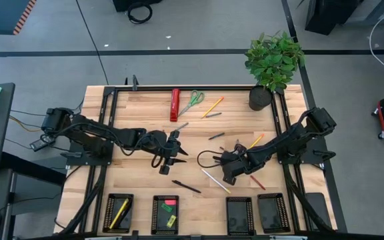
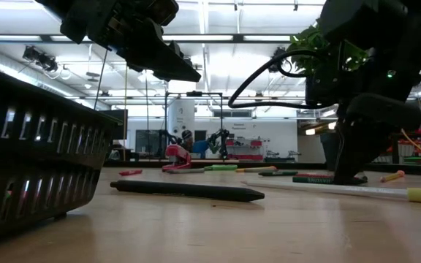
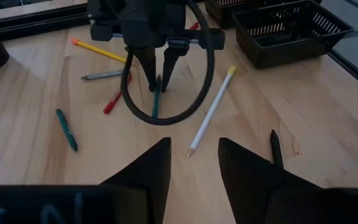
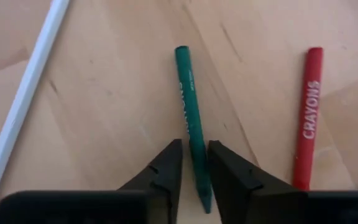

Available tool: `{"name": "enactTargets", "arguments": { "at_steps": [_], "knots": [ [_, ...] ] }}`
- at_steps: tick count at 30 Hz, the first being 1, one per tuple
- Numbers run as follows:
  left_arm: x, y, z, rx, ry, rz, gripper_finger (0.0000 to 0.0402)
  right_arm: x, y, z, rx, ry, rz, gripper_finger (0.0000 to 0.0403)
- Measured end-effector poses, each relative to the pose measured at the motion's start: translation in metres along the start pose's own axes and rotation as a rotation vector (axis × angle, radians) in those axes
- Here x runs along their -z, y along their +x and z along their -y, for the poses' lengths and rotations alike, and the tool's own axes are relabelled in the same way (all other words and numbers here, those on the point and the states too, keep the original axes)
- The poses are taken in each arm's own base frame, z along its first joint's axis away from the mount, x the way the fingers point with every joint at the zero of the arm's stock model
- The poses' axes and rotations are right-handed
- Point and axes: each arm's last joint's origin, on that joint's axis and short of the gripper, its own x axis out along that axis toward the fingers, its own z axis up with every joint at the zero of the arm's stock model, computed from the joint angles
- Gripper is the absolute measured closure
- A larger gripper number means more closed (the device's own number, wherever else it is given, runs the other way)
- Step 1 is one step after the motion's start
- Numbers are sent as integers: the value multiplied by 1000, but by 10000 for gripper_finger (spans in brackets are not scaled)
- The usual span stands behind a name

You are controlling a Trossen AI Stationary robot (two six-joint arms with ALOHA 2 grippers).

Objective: Sort crayons/erasers/pens/pencils in bins
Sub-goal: Put the bottom green crayon into the middle right black bin

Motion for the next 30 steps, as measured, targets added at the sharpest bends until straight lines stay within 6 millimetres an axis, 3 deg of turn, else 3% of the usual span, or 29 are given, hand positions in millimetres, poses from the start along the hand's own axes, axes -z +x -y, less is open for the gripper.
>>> {"name": "enactTargets", "arguments": {
  "at_steps": [5, 15, 22, 30],
  "knots": [
    [0, 0, 0, 0, 0, 0, 251, 0, 0, 0, -22, -24, -17, 357],
    [0, 0, 0, 0, -1, 1, 261, -5, -7, -2, -65, -9, -28, 360],
    [0, 0, 0, -1, 0, 1, 254, -19, -34, -13, -185, 94, -59, 360],
    [0, 0, 0, -1, 8, 1, 262, -24, -81, -48, -261, 47, -83, 360]
  ]
}}
